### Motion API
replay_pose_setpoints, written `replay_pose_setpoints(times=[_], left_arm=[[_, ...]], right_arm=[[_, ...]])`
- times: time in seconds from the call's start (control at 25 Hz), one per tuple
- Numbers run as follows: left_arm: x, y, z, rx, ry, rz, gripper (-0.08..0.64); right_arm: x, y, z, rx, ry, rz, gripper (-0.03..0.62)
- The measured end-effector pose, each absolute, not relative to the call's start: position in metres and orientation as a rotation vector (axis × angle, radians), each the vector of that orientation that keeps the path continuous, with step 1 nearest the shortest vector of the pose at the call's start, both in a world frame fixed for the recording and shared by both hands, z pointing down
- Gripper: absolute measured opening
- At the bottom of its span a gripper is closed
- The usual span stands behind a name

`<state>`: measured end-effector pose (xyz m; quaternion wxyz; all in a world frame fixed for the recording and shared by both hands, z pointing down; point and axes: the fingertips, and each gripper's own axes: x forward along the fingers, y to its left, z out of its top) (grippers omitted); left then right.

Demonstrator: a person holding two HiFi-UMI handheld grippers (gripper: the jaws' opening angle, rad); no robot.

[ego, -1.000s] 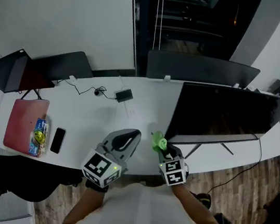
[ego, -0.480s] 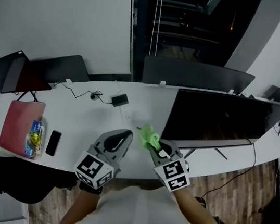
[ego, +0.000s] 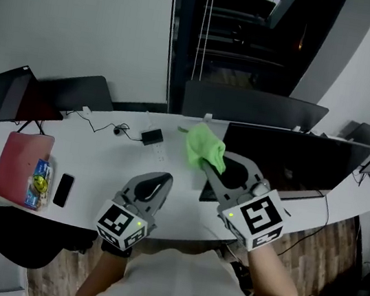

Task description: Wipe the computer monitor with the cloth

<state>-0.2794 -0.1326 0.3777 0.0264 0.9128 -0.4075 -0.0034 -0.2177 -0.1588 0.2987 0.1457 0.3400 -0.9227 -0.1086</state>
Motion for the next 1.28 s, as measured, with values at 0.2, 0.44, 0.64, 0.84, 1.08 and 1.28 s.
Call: replay_pose_setpoints(times=[0.2,0.44,0.64,0.84,1.08,1.28], left_arm=[[-0.275,-0.132,0.375,2.821,-1.26,-0.024,0.025],[-0.272,-0.134,0.372,2.82,-1.268,-0.045,0.025],[-0.267,-0.136,0.37,2.824,-1.266,-0.07,0.025],[-0.26,-0.138,0.365,2.829,-1.269,-0.088,0.025],[-0.244,-0.14,0.36,2.838,-1.251,-0.1,0.025],[-0.224,-0.138,0.356,2.843,-1.229,-0.107,0.025]], right_arm=[[-0.216,-0.174,0.248,1.018,-2.699,-0.376,0.07],[-0.206,-0.197,0.209,1.131,-2.68,-0.463,0.069],[-0.19,-0.214,0.215,1.238,-2.568,-0.498,0.069],[-0.18,-0.222,0.223,1.237,-2.432,-0.594,0.07],[-0.167,-0.226,0.224,1.256,-2.418,-0.584,0.069],[-0.147,-0.228,0.224,1.253,-2.426,-0.559,0.069]])
